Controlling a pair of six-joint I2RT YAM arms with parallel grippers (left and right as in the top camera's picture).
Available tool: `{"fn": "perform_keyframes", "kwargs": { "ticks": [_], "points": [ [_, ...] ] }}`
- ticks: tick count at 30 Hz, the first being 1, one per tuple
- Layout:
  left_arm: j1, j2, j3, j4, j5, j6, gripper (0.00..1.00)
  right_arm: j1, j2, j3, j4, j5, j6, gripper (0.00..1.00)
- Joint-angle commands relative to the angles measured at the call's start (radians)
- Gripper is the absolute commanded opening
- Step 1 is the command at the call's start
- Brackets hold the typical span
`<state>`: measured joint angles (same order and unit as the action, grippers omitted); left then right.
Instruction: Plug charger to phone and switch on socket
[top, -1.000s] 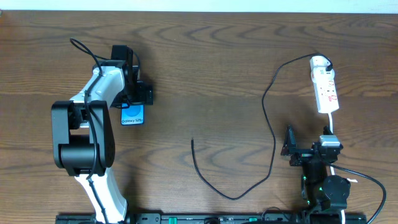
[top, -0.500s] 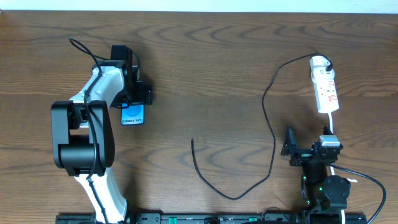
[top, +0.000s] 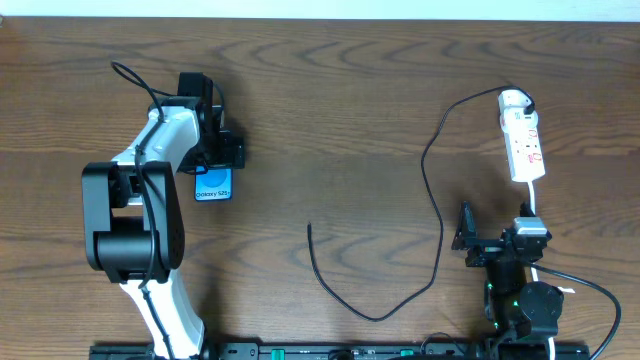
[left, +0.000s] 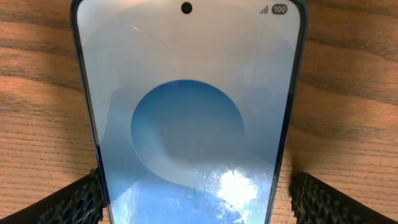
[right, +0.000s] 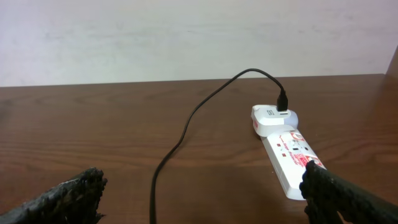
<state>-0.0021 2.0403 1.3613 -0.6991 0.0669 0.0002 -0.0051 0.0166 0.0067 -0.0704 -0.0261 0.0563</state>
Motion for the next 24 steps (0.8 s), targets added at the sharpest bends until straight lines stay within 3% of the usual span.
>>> {"fn": "perform_keyframes", "kwargs": {
  "ticks": [1,24],
  "points": [
    [-0.003,0.019,-0.035,-0.002,0.027,0.006,0.92,0.007,-0.011,-0.001,-0.004,-0.003,-0.009,0.99],
    [-0.003,0.019,-0.035,-0.002,0.027,0.006,0.87,0.007,-0.011,-0.001,-0.004,-0.003,-0.009,0.99]
  ]
}}
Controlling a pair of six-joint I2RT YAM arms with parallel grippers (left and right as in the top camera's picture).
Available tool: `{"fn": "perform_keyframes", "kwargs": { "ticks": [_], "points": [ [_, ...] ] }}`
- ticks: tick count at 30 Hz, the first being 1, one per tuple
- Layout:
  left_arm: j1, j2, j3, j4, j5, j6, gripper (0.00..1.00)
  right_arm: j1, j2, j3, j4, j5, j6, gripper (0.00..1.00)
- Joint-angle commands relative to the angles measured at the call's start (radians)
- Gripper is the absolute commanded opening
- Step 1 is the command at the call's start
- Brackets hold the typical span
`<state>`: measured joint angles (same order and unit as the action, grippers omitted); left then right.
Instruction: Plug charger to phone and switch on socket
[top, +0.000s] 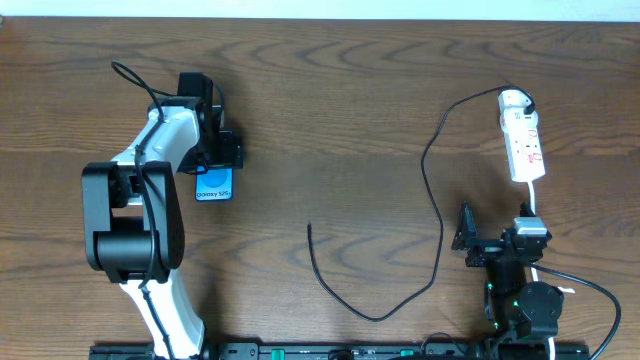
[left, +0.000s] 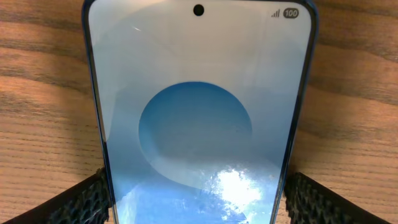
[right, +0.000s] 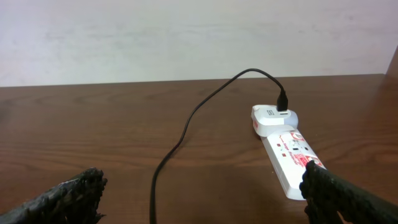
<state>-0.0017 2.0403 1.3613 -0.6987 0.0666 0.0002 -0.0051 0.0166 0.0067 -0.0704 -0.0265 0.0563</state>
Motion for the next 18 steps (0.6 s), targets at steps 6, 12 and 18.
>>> {"fn": "perform_keyframes", "kwargs": {
  "ticks": [6,12,18],
  "points": [
    [-0.003,0.019,-0.035,-0.003,0.027,0.006,0.83,0.007,-0.011,-0.001,-0.004,-0.002,-0.009,0.99],
    [-0.003,0.019,-0.035,-0.003,0.027,0.006,0.82,0.007,-0.011,-0.001,-0.004,-0.002,-0.009,0.99],
    [-0.003,0.019,-0.035,-0.004,0.027,0.006,0.81,0.007,-0.011,-0.001,-0.004,-0.002,-0.009,0.99]
  ]
}}
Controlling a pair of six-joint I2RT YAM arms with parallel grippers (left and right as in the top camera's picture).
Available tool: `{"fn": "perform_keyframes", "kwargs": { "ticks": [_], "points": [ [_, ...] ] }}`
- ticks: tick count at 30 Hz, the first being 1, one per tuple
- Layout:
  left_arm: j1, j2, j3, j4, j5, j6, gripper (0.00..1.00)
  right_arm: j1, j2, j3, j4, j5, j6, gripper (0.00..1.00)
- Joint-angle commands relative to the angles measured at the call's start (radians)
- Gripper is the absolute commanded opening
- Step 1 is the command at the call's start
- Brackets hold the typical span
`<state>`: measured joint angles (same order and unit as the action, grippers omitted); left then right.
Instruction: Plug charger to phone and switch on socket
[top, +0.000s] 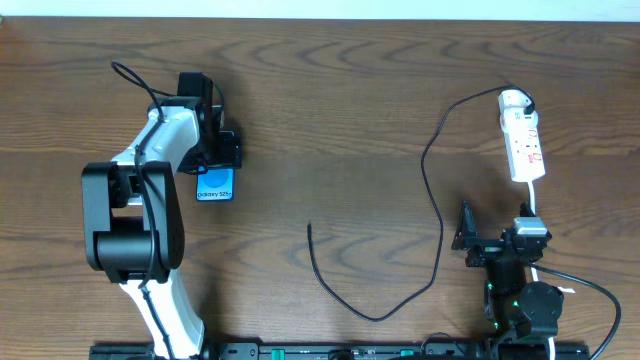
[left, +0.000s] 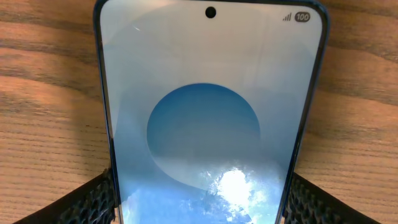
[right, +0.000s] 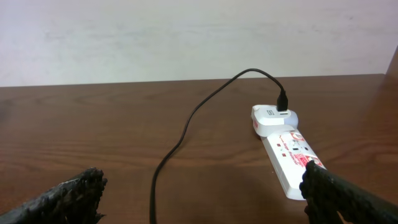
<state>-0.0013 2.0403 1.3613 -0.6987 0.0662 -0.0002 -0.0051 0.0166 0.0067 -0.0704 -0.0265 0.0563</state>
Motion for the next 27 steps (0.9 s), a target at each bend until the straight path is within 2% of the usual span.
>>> {"fn": "perform_keyframes", "kwargs": {
  "ticks": [1,27],
  "points": [
    [-0.004,0.019,-0.035,-0.004,0.027,0.006,0.81,0.007,-0.011,-0.001,-0.004,-0.002,-0.009,0.99],
    [-0.004,0.019,-0.035,-0.008,0.027,0.006,0.80,0.007,-0.011,-0.001,-0.004,-0.002,-0.009,0.99]
  ]
}}
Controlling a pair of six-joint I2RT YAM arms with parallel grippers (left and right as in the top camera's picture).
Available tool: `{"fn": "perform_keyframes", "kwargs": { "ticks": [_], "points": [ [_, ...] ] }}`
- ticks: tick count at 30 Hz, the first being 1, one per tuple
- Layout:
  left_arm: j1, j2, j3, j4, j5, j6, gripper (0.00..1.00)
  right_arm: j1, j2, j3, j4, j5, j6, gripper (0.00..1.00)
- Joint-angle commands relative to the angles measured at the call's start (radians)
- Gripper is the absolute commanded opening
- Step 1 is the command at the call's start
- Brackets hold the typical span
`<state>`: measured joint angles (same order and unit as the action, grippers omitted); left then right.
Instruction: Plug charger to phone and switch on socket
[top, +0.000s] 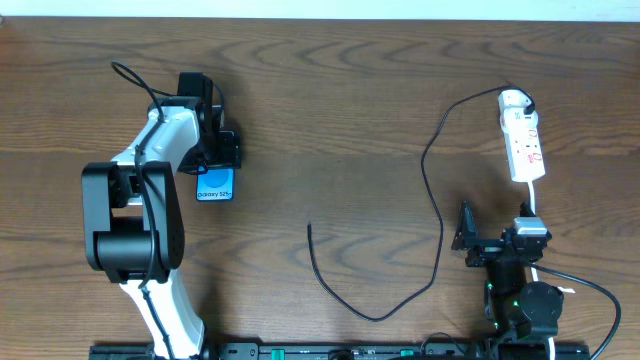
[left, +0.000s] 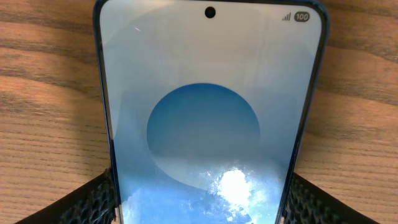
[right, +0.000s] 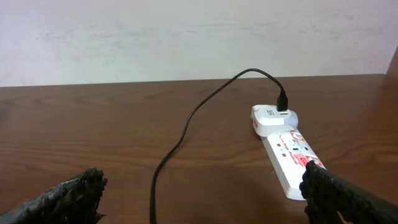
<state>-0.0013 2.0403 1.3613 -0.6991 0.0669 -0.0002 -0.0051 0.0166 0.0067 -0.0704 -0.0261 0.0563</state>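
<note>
A blue phone (top: 213, 186) lies screen up on the table at the left, its lit screen (left: 208, 118) filling the left wrist view. My left gripper (left: 202, 202) is shut on it, a black pad against each long edge. The white power strip (top: 523, 142) lies at the far right with a white charger (top: 512, 99) plugged in. Its black cable (top: 433, 200) loops down to a free end (top: 309, 229) mid-table. My right gripper (right: 202, 205) stands open near the table's front edge, nothing between its fingers, below the strip (right: 289, 155).
The wooden table (top: 330, 90) reaches a pale wall (right: 186, 37) at the back. The left arm's white body (top: 140, 200) stretches from the front edge up to the phone. The cable's loop (top: 380, 315) lies between the two arms.
At first my left gripper's pads stood a little apart from the phone's edges, with the phone left of centre in the wrist view. Later the pads were nearer and the phone more centred. By the last earlier moment they pressed on both edges. The right arm stayed still.
</note>
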Motion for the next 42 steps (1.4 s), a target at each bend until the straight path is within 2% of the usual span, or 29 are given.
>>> {"fn": "perform_keyframes", "kwargs": {
  "ticks": [1,24,30,35,42],
  "points": [
    [-0.004,0.019,-0.035,-0.007,0.026,0.006,0.80,0.007,-0.011,-0.001,-0.004,-0.003,-0.009,0.99],
    [-0.004,0.019,-0.035,-0.007,0.027,0.006,0.73,0.007,-0.011,-0.001,-0.004,-0.003,-0.009,0.99],
    [-0.004,0.019,-0.035,-0.007,0.027,0.006,0.68,0.007,-0.011,-0.001,-0.004,-0.003,-0.009,0.99],
    [-0.004,0.019,-0.035,-0.007,0.027,0.006,0.57,0.007,-0.011,-0.001,-0.004,-0.003,-0.009,0.99],
    [-0.004,0.019,-0.035,-0.006,0.027,0.006,0.27,0.007,-0.011,-0.001,-0.004,-0.003,-0.009,0.99]
  ]
}}
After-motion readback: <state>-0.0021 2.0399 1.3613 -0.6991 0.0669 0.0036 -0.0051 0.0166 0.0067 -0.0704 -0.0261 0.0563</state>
